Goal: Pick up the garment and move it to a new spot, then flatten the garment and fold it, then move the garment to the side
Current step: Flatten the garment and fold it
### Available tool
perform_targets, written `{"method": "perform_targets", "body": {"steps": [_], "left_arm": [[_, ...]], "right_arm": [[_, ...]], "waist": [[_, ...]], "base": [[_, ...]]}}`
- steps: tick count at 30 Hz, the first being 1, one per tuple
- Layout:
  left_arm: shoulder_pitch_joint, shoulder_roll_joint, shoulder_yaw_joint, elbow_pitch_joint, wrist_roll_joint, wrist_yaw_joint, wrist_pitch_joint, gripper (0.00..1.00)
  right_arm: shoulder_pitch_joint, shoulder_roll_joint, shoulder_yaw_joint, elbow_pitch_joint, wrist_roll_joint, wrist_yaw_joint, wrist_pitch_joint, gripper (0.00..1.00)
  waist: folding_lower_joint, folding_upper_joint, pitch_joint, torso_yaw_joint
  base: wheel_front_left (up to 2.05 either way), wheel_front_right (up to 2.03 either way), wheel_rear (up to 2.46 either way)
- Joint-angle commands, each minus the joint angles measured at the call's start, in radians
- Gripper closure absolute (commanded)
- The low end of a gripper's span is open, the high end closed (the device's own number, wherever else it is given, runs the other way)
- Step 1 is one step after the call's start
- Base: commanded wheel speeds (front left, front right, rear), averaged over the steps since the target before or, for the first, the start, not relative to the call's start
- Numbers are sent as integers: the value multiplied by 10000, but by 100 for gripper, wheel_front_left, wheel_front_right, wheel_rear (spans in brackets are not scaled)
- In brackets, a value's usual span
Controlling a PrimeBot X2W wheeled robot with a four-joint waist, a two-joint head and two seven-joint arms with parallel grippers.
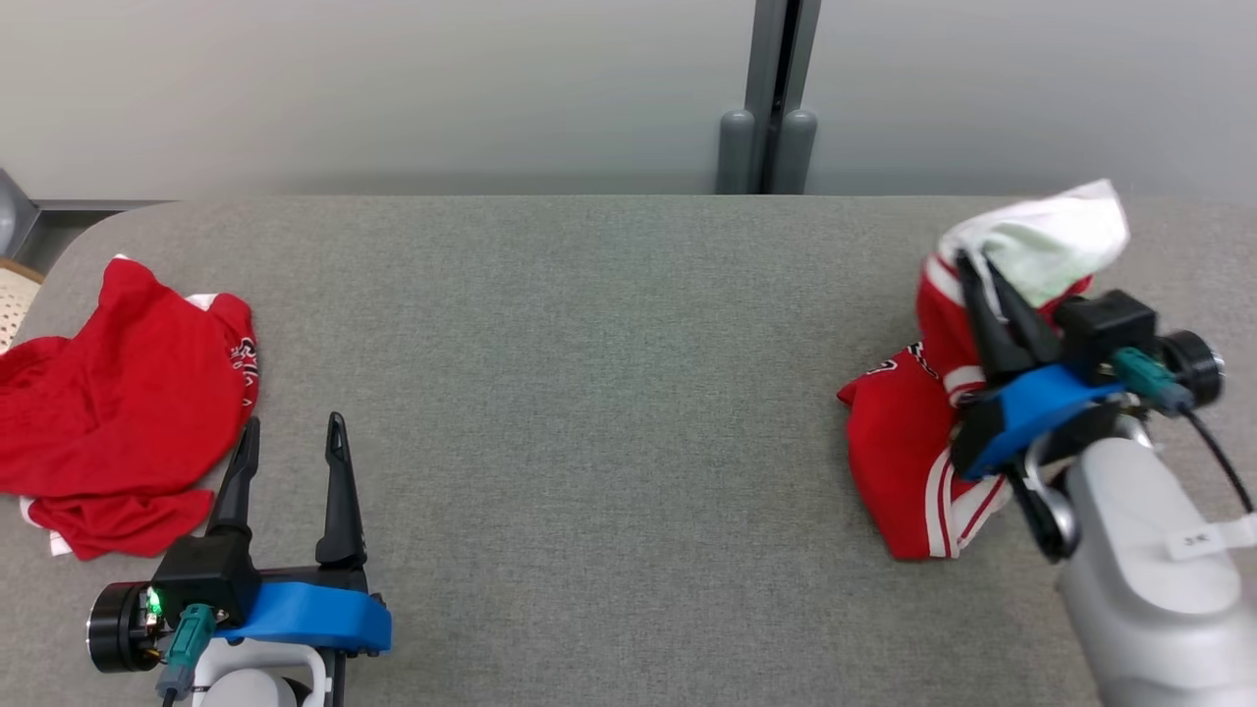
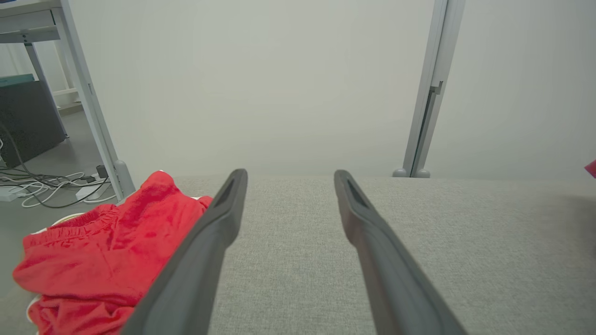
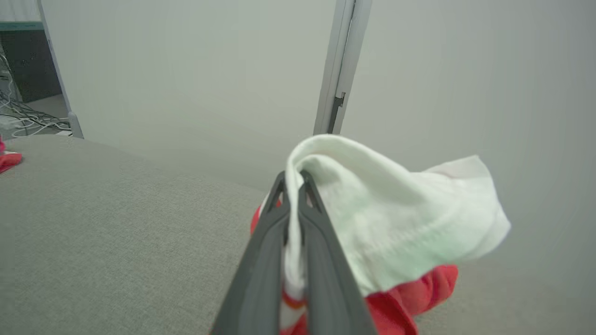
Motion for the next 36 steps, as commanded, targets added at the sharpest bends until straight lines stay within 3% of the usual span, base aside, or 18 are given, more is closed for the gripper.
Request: {"method": "perform_targets", "body": {"steps": [1, 13, 21, 22, 23, 26, 29, 33, 36], "left_arm": [[-118, -2, -3, -47, 38, -44, -48, 0], [-384, -97, -231, 41, -183, 7, -48, 0], [-520, -132, -369, 164, -252, 41, -48, 0], [-522, -138, -368, 167, -260, 54, -48, 0], [-528, -140, -353, 178, -262, 72, -48, 0], [-544, -142, -316, 204, -286, 76, -48, 0], [-519, -142, -261, 191, -275, 91, -48, 0], [-439, -144, -202, 163, -226, 94, -48, 0], [-376, -134, -136, 160, -210, 62, -48, 0]], "right_arm": [[-241, 229, 407, -191, 132, 1, 74, 100], [-1212, 1608, 3282, 516, 813, 1, 194, 100], [-1186, 1737, 6173, 474, 2582, 1, 60, 100], [-1200, 1726, 6435, 433, 2791, 1, 42, 73], [-1220, 1724, 6650, 416, 2937, 1, 17, 0], [-1309, 1740, 7062, 436, 3369, 1, -42, 0], [-1505, 1730, 6847, 713, 3311, 1, -137, 0], [-1523, 1733, 5870, 837, 2720, 1, -186, 0], [-1043, 1393, 4769, 397, 2082, -1, -183, 0]], "waist": [[0, 0, 52, 124], [0, 0, 377, 883], [0, 0, 468, 1160], [0, 0, 470, 1149], [0, 0, 471, 1124], [0, 0, 461, 981], [0, 0, 429, 771], [0, 0, 360, 486], [0, 0, 296, 303]], "base": [[0, 0, 0], [0, 0, 0], [0, 0, 0], [0, 0, 0], [0, 0, 0], [0, 0, 0], [0, 0, 0], [0, 0, 0], [0, 0, 0]]}}
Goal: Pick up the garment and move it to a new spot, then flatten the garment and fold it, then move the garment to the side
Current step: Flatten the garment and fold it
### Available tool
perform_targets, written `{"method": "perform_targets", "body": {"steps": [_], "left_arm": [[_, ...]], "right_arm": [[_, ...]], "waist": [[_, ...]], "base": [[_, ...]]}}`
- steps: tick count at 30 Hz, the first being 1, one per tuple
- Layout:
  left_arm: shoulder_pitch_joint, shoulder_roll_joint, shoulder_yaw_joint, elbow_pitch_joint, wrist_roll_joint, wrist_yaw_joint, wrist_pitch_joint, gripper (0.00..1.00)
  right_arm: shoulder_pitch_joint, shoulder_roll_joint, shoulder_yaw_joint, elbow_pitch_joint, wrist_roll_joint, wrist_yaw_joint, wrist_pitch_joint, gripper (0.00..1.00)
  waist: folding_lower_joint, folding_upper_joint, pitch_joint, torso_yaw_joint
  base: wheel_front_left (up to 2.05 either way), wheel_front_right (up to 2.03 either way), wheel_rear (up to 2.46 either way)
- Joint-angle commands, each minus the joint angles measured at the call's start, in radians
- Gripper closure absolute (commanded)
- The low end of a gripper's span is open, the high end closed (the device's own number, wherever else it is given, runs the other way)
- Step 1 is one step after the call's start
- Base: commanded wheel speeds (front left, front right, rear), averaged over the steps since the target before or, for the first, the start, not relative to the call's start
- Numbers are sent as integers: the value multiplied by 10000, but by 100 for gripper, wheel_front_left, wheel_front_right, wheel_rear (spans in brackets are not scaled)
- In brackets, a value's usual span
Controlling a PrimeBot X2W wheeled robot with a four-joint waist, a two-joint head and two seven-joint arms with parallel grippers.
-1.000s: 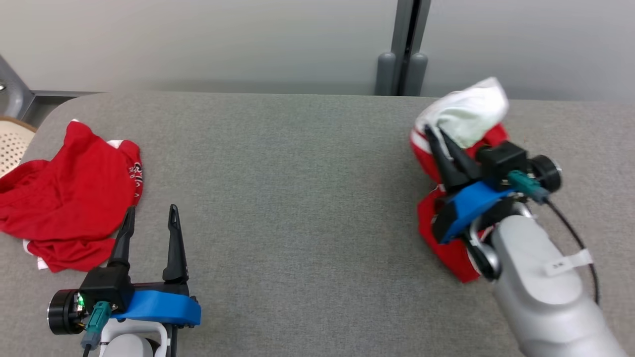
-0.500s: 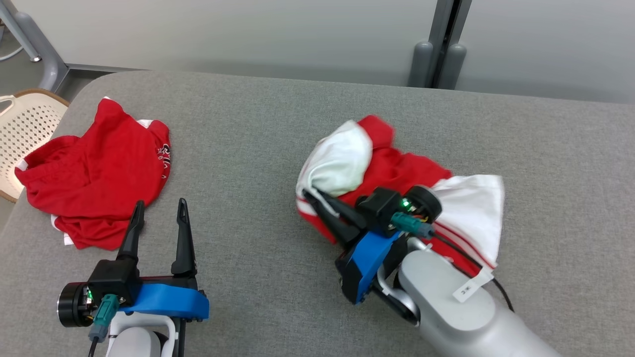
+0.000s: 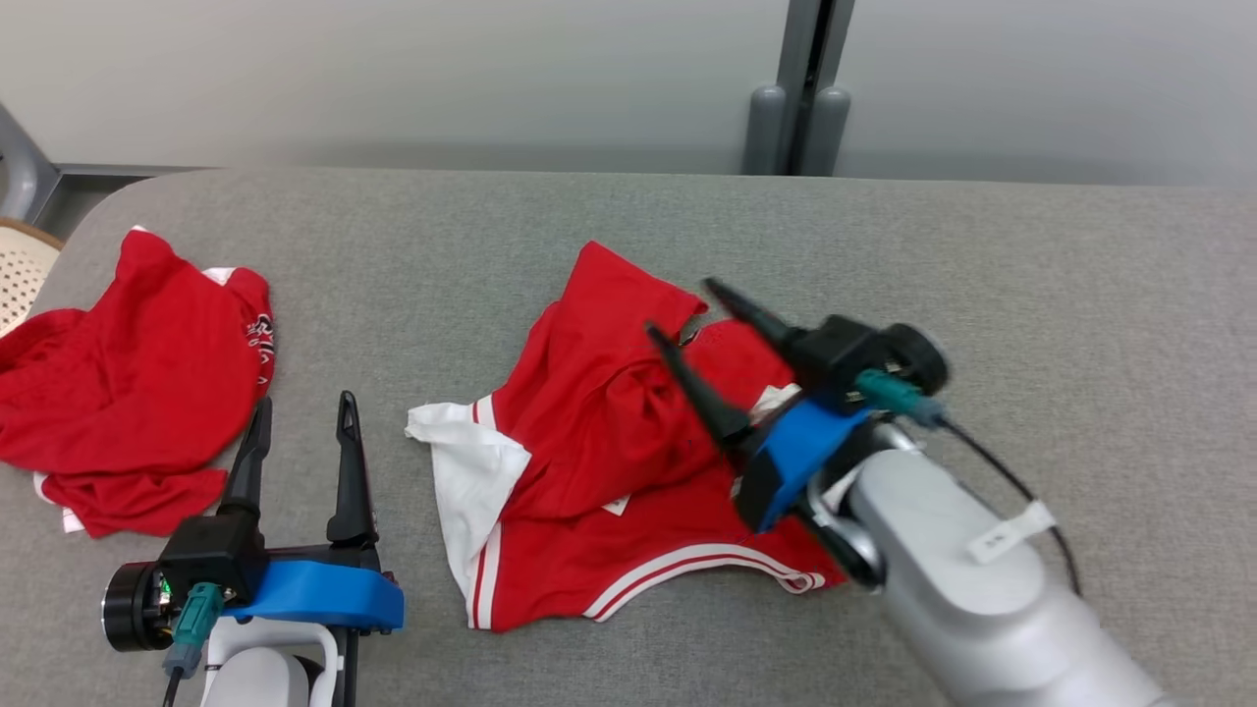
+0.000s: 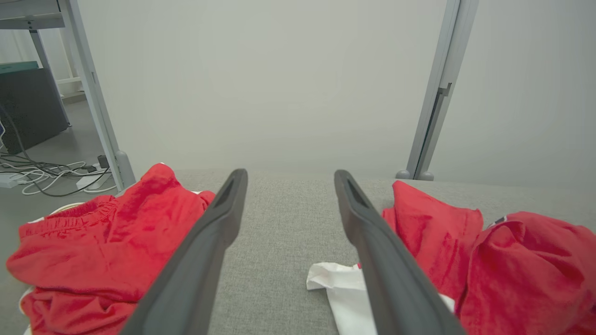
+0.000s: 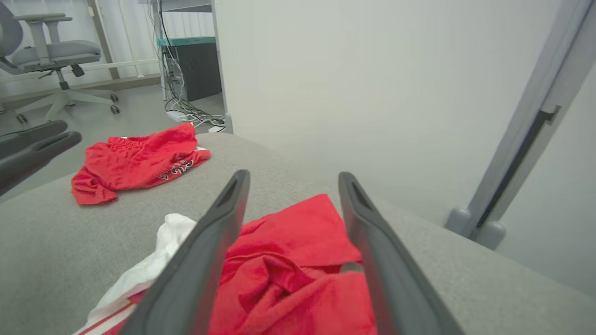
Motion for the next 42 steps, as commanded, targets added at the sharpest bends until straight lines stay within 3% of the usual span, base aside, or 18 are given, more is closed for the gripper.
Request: {"method": "perform_targets", "body": {"steps": [1, 11, 17, 30, 42], "left_arm": [[37, 5, 36, -14, 60, -4, -48, 0], [262, 3, 105, -102, 166, -41, -48, 0], [367, 2, 143, -122, 203, -63, -48, 0], [361, -7, 46, -54, 243, -100, -48, 0], [227, -15, -56, -29, 102, -54, -48, 0]], "right_arm": [[429, -278, -433, -223, -279, -1, -46, 0], [2665, -862, -3650, -2347, -1694, -1, -44, 0], [3761, -728, -4543, -2936, -2061, -1, -45, 0], [4374, -524, -4455, -2543, -2243, -1, -46, 0], [4259, -366, -3500, 17, -1913, -1, -13, 0]], "waist": [[0, 0, -73, -112], [0, 0, -268, -407], [0, 0, -325, -455], [0, 0, -426, -397], [0, 0, -296, -30]], "base": [[0, 0, 0], [0, 0, 0], [0, 0, 0], [0, 0, 0], [0, 0, 0]]}}
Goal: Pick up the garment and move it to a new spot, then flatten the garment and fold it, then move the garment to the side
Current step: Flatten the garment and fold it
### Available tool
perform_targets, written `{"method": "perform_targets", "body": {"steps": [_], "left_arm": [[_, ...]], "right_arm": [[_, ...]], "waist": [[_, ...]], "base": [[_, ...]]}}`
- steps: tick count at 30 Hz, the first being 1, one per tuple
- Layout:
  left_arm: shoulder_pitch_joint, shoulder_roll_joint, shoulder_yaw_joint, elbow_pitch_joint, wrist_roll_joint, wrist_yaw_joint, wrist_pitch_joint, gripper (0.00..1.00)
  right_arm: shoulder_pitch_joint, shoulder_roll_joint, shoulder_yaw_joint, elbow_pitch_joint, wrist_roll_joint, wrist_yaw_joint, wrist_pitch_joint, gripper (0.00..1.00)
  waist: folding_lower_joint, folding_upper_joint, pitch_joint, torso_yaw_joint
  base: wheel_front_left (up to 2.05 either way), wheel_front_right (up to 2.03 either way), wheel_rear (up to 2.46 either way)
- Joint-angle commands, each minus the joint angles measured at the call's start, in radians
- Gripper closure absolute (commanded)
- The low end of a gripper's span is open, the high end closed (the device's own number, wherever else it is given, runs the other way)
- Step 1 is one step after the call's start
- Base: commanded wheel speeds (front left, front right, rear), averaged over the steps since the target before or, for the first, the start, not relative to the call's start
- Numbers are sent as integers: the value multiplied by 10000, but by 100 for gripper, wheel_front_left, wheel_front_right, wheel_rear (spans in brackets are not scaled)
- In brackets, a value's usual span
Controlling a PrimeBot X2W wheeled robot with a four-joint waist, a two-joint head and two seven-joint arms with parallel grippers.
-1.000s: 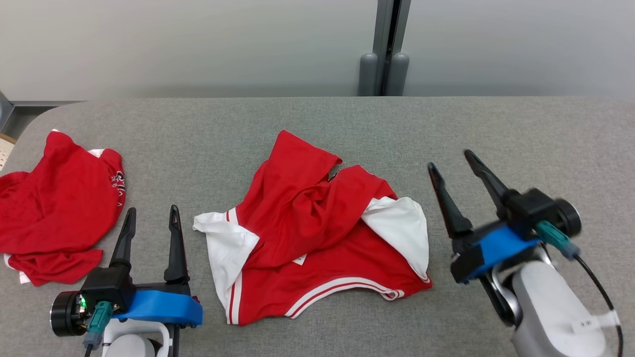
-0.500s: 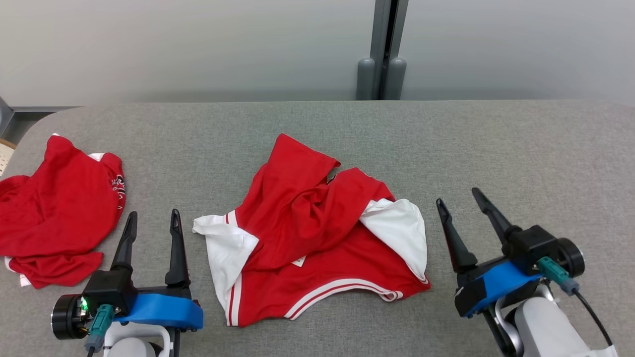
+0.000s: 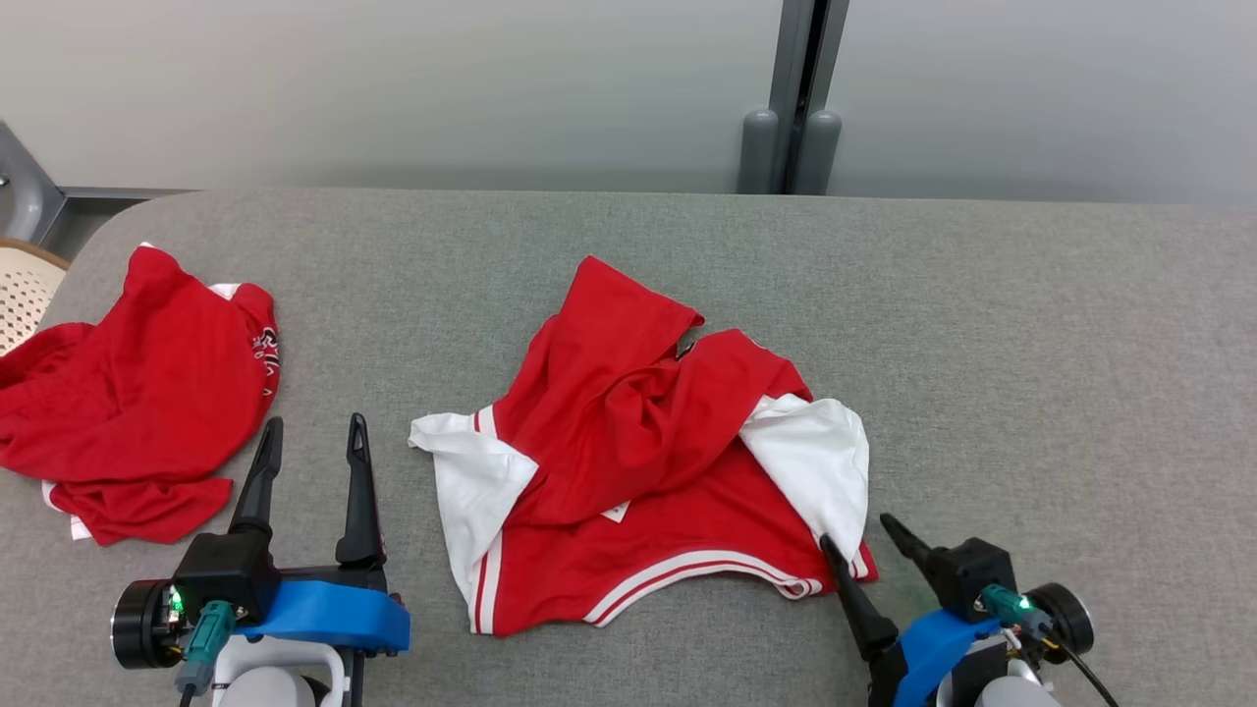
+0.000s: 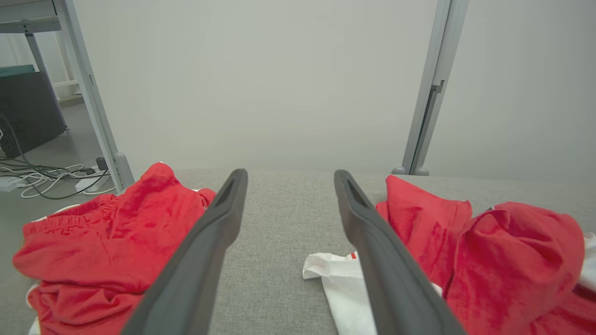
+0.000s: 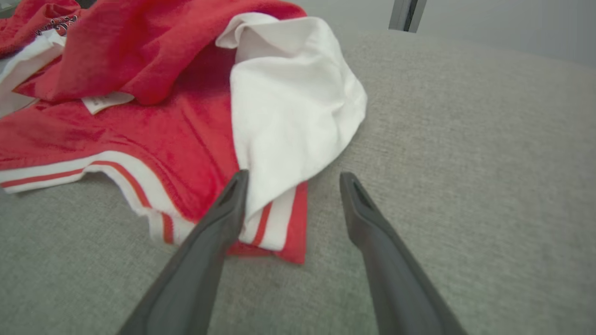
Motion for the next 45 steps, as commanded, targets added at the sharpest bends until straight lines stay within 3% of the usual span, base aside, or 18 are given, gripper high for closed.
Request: {"method": "perform_targets", "body": {"steps": [1, 7, 9, 11, 12, 18, 31, 37, 38, 39, 40, 45], "left_arm": [[-124, -15, 23, 8, -39, -12, -48, 0], [-193, -16, 0, 38, -56, 9, -48, 0], [-222, -17, 5, 50, -69, 8, -48, 0], [-233, -18, 10, 73, -67, 6, -48, 0], [-223, -18, 11, 78, -56, 10, -48, 0], [-70, -18, 4, 97, -113, 25, -48, 0], [-86, -16, -94, 127, -137, 35, -48, 0], [-130, -18, -145, 156, -167, 30, -48, 0], [-126, -18, -153, 157, -171, 42, -48, 0], [-117, -18, -155, 154, -173, 58, -48, 0], [-97, -17, -140, 147, -174, 74, -48, 0], [64, -18, 7, 119, -135, 114, -48, 0]], "right_arm": [[-230, 7, 59, 173, 49, 1, -33, 0], [-852, 168, 416, 1589, 196, 1, -45, 0], [-942, 281, 695, 1891, 425, 3, -37, 24], [-994, 362, 1031, 2096, 769, 4, -22, 89], [-1019, 391, 1189, 2110, 896, 4, -24, 100], [-788, 490, 2341, 1470, 2105, 3, -47, 100], [-1218, 562, 6805, -598, 4577, 3, 400, 100], [-1657, 563, 8235, -1072, 5563, 3, 578, 100], [-1731, 564, 8349, -1057, 5687, 3, 545, 58], [-1809, 566, 8456, -1033, 5730, 3, 481, 5], [-1877, 565, 8494, -971, 5771, 1, 412, 0], [-2155, 544, 8178, -568, 5758, 1, 165, 0]], "waist": [[0, -1, 29, 26], [0, -1, 114, 114], [0, -1, 117, 138], [0, -1, 103, 153], [0, -1, 90, 154], [0, -1, -11, 95], [0, -1, -77, 171], [0, -1, -72, 308], [0, -1, -74, 318], [0, -1, -79, 322], [0, -1, -89, 315], [0, -1, -216, 129]], "base": [[0, 0, 0], [0, 0, 0], [0, 0, 0], [0, 0, 0], [0, 0, 0], [0, 0, 0], [0, 0, 0], [0, 0, 0], [0, 0, 0], [0, 0, 0], [0, 0, 0], [0, 0, 0]]}}
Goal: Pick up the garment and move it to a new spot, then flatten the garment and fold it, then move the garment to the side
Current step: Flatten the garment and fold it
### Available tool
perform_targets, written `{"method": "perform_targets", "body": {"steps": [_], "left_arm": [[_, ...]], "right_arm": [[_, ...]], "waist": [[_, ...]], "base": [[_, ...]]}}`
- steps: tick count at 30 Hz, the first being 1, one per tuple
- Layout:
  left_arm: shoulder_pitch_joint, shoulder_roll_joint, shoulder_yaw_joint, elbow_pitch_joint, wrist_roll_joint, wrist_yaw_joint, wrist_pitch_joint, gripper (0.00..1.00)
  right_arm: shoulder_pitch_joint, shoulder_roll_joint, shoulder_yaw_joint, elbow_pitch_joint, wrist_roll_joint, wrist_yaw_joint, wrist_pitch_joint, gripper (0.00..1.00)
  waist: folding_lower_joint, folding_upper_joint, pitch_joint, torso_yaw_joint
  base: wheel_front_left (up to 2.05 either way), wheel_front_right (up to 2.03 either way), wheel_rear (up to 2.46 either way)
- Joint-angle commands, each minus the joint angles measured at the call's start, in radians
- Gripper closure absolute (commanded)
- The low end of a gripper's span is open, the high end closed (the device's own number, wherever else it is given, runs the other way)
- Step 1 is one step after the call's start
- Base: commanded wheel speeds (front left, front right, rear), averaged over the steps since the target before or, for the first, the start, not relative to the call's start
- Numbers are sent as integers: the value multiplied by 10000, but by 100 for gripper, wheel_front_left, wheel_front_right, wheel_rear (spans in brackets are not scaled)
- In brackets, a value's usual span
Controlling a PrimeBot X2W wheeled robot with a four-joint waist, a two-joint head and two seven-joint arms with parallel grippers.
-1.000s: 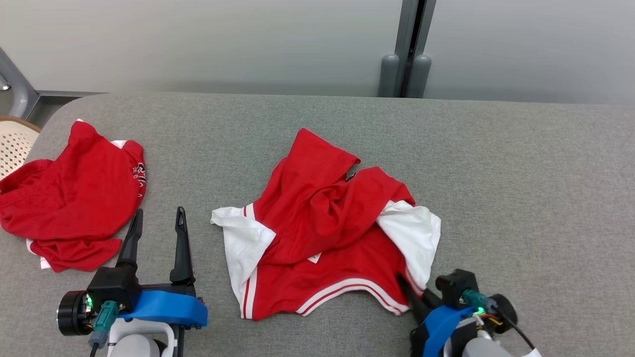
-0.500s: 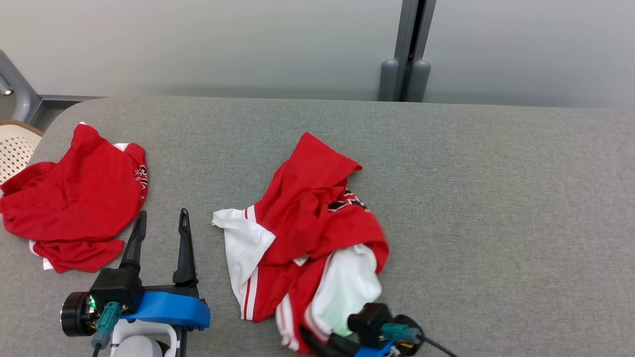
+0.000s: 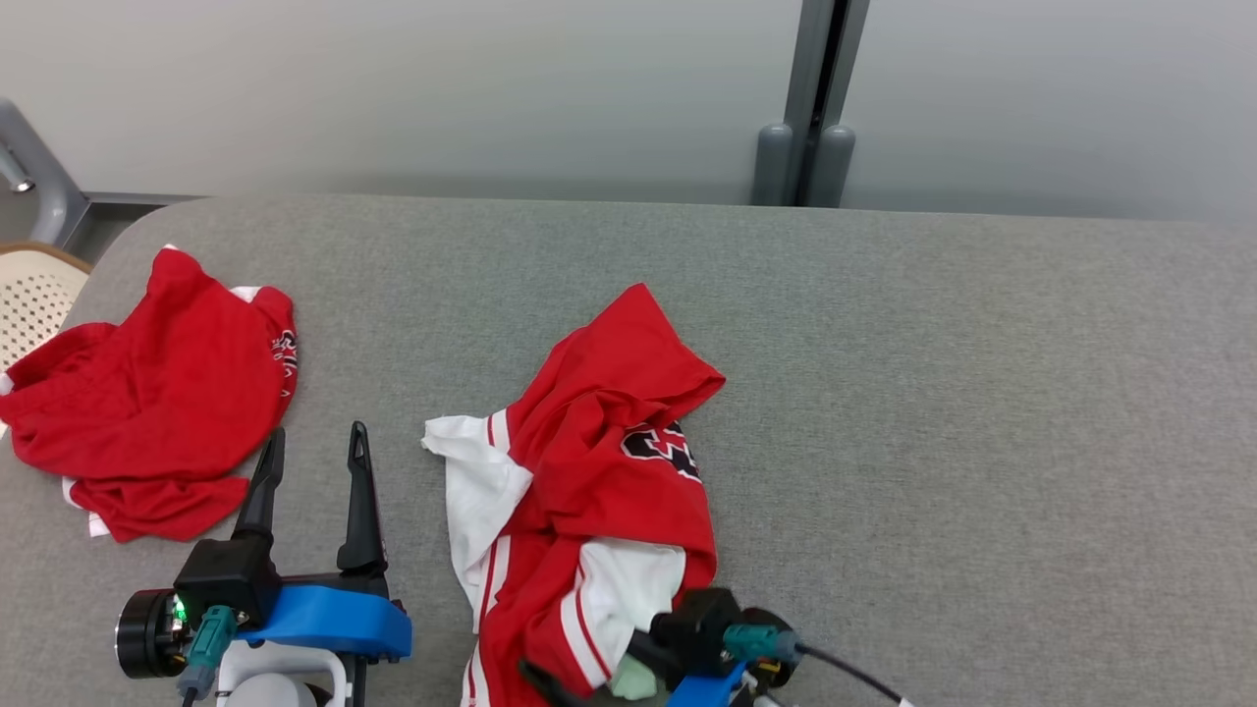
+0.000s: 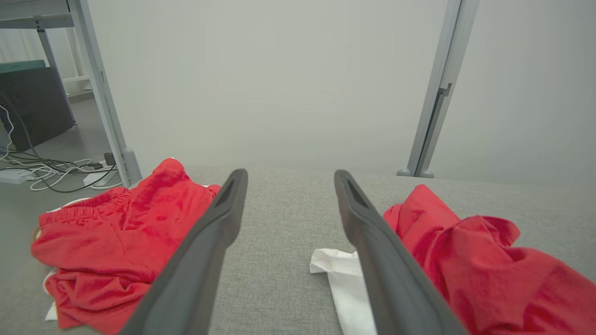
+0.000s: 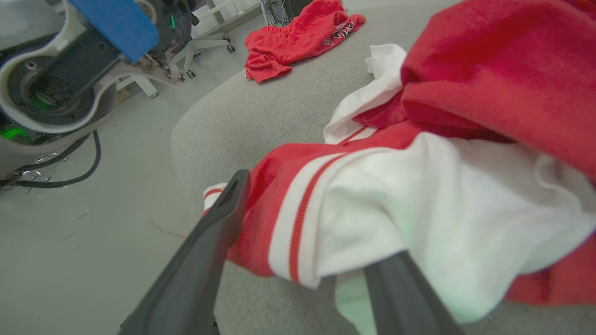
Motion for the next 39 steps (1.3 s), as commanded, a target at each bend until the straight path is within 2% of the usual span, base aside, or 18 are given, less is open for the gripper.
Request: {"method": "perform_targets", "body": {"steps": [1, 7, 17, 25, 33, 39], "left_arm": [[91, -11, 84, -28, 13, 59, -48, 0], [211, -6, 26, -72, -33, 93, -48, 0], [282, -8, 79, -97, -4, 36, -48, 0], [195, -8, 113, -122, 61, 0, -48, 0], [43, -7, 122, -134, 84, -31, -48, 0], [-155, -8, -64, -110, -85, 12, -48, 0]], "right_arm": [[-208, -92, -329, 95, -64, 1, -182, 0], [-232, -567, -1346, 8, -405, 1, -292, 0], [517, -1439, -4142, -767, -1551, 1, -342, 0], [1121, -1438, -5806, -1390, -2547, 1, -77, 0], [405, -1229, -5719, -2212, -3358, 1, 645, 0], [-855, -1194, -5070, -1883, -3585, 1, 1183, 0]], "waist": [[0, 0, -103, -159], [0, 0, -208, -410], [0, 0, -268, -622], [0, 0, -208, -580], [0, 0, -42, -425], [0, 0, 204, -76]], "base": [[0, 0, 0], [0, 0, 0], [0, 0, 0], [0, 0, 0], [0, 0, 0], [0, 0, 0]]}}
